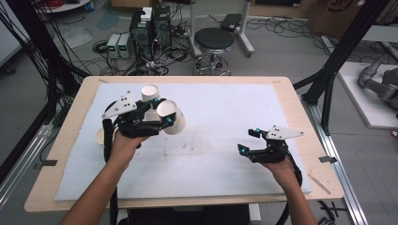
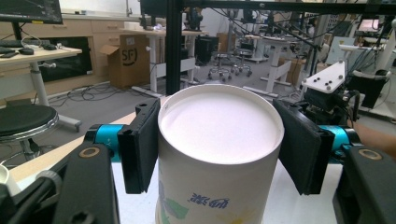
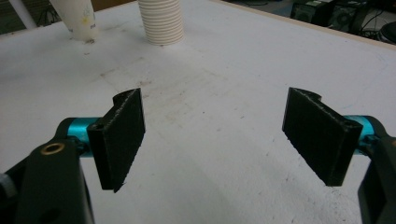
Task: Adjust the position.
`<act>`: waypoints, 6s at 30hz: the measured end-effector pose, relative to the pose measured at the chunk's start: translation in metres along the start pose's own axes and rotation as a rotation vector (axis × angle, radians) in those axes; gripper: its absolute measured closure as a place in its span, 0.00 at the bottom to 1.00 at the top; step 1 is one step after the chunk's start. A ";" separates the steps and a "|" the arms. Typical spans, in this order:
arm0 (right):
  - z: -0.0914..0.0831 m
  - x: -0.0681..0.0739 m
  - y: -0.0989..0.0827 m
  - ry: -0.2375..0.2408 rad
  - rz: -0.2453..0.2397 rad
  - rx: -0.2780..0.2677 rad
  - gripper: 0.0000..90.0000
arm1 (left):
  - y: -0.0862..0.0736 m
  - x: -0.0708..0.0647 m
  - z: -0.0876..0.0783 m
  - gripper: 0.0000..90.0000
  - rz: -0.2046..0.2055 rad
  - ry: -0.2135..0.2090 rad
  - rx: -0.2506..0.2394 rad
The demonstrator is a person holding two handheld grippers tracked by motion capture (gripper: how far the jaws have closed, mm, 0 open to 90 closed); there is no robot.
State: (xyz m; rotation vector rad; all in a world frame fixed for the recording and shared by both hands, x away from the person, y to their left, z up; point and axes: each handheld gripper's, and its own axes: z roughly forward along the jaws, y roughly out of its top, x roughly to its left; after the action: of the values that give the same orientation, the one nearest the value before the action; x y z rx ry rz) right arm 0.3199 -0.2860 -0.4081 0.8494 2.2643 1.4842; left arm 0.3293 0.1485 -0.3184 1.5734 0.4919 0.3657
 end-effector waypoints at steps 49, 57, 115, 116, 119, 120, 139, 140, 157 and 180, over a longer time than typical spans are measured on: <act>0.026 0.043 0.022 0.284 -0.096 -0.021 0.23 | -0.044 -0.036 0.053 0.40 -0.010 -0.207 0.144; 0.033 0.050 0.026 0.328 -0.119 -0.020 0.23 | -0.047 -0.044 0.059 0.40 -0.005 -0.254 0.155; 0.059 0.066 0.031 0.466 -0.197 0.091 0.35 | -0.054 -0.060 0.068 0.15 -0.025 -0.338 0.212; 0.059 0.066 0.031 0.458 -0.204 0.100 0.35 | -0.054 -0.060 0.067 0.15 -0.025 -0.343 0.212; 0.056 0.067 0.036 0.455 -0.220 0.118 0.35 | -0.053 -0.058 0.064 0.15 -0.028 -0.344 0.215; 0.056 0.067 0.037 0.452 -0.226 0.120 0.35 | -0.052 -0.058 0.063 0.15 -0.028 -0.346 0.213; 0.051 0.065 0.064 0.416 -0.347 0.257 0.36 | -0.046 -0.055 0.053 0.16 0.023 -0.360 0.318; 0.052 0.066 0.065 0.415 -0.359 0.269 0.36 | -0.046 -0.055 0.053 0.16 0.027 -0.362 0.319; 0.062 0.080 0.075 0.414 -0.476 0.428 0.35 | -0.041 -0.058 0.063 0.16 0.084 -0.376 0.436; 0.071 0.092 0.075 0.411 -0.534 0.570 0.35 | -0.046 -0.063 0.074 0.29 0.125 -0.411 0.575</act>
State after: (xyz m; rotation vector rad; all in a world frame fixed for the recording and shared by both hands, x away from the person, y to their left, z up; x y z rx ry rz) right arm 0.3105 -0.1550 -0.3638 0.0083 2.9636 0.8305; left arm 0.3100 0.0534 -0.3650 2.1779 0.1801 -0.0230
